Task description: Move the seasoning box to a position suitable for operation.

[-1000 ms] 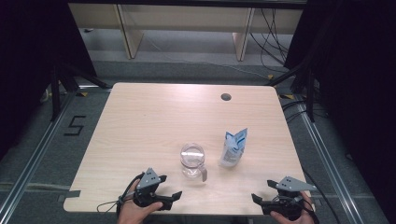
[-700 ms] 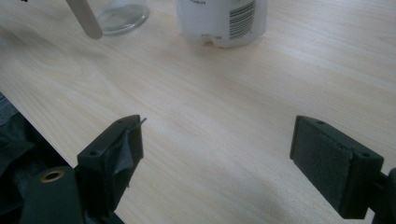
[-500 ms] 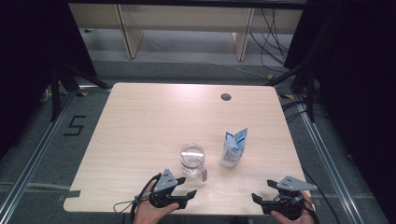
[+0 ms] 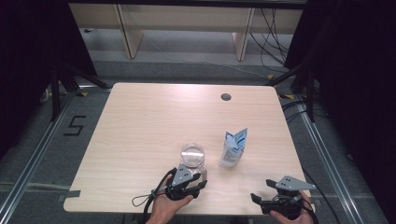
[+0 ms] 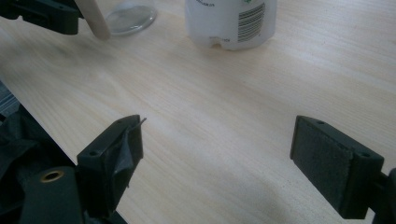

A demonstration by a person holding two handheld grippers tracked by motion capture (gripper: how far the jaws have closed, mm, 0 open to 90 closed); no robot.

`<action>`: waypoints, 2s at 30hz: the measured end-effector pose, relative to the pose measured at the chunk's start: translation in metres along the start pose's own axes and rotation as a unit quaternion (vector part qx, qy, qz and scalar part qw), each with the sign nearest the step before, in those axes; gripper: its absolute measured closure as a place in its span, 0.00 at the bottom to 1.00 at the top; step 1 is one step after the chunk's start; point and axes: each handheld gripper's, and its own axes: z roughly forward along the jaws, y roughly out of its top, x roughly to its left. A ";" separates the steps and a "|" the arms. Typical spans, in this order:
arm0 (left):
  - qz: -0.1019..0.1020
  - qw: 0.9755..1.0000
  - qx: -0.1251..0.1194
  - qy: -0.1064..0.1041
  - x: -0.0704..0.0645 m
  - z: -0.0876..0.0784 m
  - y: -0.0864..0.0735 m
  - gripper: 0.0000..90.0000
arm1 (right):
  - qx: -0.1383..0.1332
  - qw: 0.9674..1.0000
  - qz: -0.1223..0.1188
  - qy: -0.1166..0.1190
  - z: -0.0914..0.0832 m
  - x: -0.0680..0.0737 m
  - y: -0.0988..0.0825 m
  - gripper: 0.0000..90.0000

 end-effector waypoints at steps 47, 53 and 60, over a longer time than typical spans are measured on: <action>-0.013 0.999 0.031 0.010 0.061 -0.073 -0.025 0.79 | 0.008 1.000 0.000 0.009 0.004 0.004 0.001 0.20; -0.024 0.998 0.025 0.048 0.061 -0.076 -0.021 0.64 | 0.012 1.000 -0.006 0.011 0.004 0.003 0.002 0.20; -0.001 0.997 0.019 0.076 0.058 -0.067 -0.011 0.52 | 0.010 1.000 -0.001 0.020 0.004 0.007 0.002 0.19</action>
